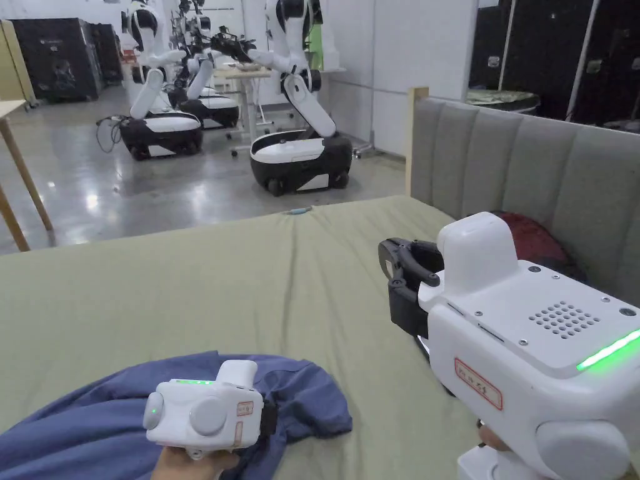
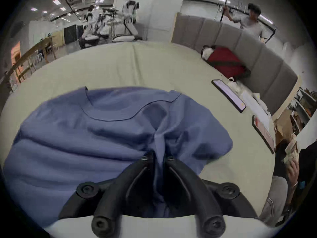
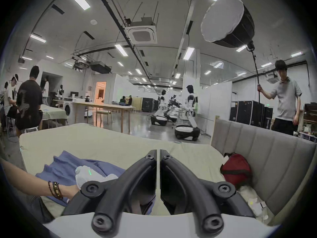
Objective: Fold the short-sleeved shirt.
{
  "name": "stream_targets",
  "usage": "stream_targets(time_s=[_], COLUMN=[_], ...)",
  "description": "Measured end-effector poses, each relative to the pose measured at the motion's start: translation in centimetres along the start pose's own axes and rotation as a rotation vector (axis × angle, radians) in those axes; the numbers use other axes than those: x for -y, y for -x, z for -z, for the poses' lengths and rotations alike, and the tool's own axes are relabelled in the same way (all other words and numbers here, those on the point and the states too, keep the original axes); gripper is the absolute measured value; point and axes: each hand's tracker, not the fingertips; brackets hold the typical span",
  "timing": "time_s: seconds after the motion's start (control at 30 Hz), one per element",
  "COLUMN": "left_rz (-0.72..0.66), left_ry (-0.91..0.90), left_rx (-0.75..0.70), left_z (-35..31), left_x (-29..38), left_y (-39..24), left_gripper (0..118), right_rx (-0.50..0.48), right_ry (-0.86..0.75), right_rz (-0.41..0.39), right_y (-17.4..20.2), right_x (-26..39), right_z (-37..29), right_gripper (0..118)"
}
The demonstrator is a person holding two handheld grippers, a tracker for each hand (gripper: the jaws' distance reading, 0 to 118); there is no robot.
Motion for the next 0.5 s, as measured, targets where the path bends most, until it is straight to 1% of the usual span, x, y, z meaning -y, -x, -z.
stream_targets(time_s=[0.03, 0.1, 0.13, 0.2, 0.23, 0.27, 0.3, 0.33, 0.37, 0.4, 0.47, 0.5], left_rz=[-0.010, -0.045, -0.066, -0.094, -0.112, -0.114, -0.117, -0.123, -0.123, -0.128, -0.176, -0.192], left_ry=[-0.024, -0.073, -0.107, -0.201, -0.249, -0.280, -0.334, -0.394, -0.450, -0.505, -0.548, -0.593], left_rx=[0.009, 0.027, 0.055, 0.102, 0.092, 0.082, 0.069, 0.045, 0.028, -0.003, -0.119, -0.153], left_z=[-0.5, -2.2, -3.4, -7.1, -9.3, -11.4, -14.2, -16.9, -19.4, -22.1, -26.7, -29.1], left_x=[-0.1, -0.7, -1.2, -2.0, -2.4, -2.6, -2.5, -2.1, -1.5, -0.7, 1.5, 2.7], left_y=[0.3, 1.1, 1.7, 2.8, 3.7, 4.5, 5.6, 6.8, 8.1, 9.5, 12.0, 13.6], left_gripper=[23, 84, 101, 103, 103, 102, 97, 78, 33, 0, 0, 0], right_rx=[0.002, 0.001, -0.001, -0.010, -0.016, -0.023, -0.035, -0.053, -0.070, -0.090, -0.131, -0.150], right_ry=[0.005, 0.008, 0.006, 0.002, 0.000, -0.003, -0.005, -0.007, -0.008, -0.010, -0.010, -0.007], right_rz=[0.002, 0.005, 0.008, 0.013, 0.015, 0.017, 0.018, 0.020, 0.023, 0.027, 0.032, 0.031], right_y=[0.0, 0.3, 0.5, 1.2, 1.8, 2.3, 2.9, 3.5, 4.0, 4.6, 5.7, 6.2], right_x=[0.1, 0.1, 0.1, 0.2, 0.1, 0.1, 0.1, 0.1, 0.1, 0.2, 0.3, 0.4], right_z=[0.0, -0.1, -0.1, 0.0, 0.2, 0.2, 0.3, 0.4, 0.5, 0.5, 0.7, 0.8], right_gripper=[4, 4, 4, 4, 4, 4, 4, 4, 4, 4, 4, 4])
